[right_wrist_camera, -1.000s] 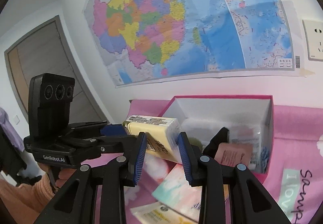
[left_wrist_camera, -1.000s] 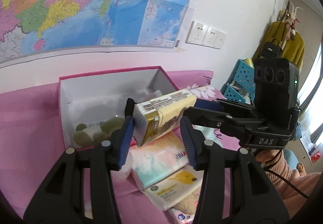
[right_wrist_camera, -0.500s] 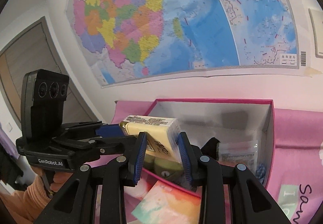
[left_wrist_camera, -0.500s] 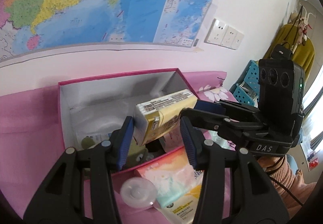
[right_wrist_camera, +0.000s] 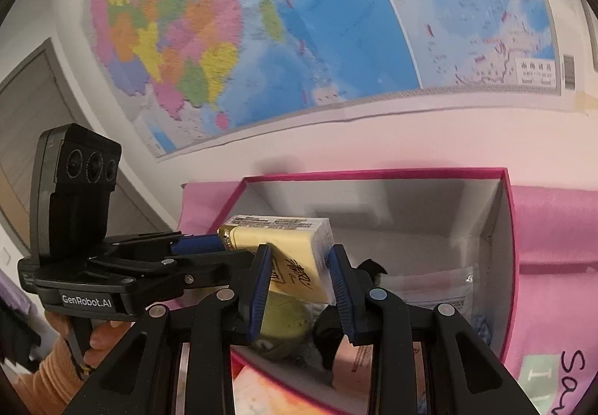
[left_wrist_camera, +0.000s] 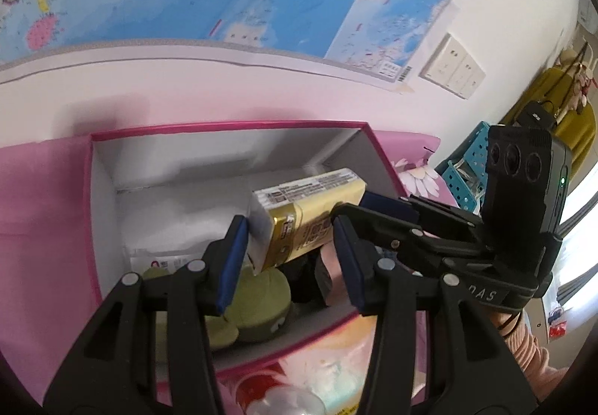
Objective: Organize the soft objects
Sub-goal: 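Open the left gripper to release the yellow tissue pack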
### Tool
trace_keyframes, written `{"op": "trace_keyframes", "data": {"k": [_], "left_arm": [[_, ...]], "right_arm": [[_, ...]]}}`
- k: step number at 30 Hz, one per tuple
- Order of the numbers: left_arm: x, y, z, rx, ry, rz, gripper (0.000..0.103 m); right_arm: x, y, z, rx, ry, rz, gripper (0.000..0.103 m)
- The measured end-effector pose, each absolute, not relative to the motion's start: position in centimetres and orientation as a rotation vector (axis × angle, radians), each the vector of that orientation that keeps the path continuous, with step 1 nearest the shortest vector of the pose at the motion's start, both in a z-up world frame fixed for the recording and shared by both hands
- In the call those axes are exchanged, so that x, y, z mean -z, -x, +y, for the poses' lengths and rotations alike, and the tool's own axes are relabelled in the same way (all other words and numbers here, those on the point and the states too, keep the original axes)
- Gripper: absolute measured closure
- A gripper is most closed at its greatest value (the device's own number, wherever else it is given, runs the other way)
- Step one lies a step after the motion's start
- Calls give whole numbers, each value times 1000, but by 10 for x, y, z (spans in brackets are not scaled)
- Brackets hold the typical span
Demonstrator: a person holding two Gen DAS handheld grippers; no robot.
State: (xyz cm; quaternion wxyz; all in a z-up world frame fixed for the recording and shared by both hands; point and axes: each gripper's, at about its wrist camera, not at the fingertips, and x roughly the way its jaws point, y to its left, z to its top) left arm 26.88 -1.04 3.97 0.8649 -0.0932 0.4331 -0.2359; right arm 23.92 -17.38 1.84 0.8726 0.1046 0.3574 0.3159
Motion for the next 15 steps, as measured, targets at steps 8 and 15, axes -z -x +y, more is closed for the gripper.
{"op": "trace_keyframes", "data": {"k": [8,15], "left_arm": [[-26,-286,-3,455,236,953,54],[-38,-265,7,427,219,881,54]], "right_arm": [[-5,-253,-171,-607,-223,788,69],[-4,-240,-181,-597,-215,787,65]]}}
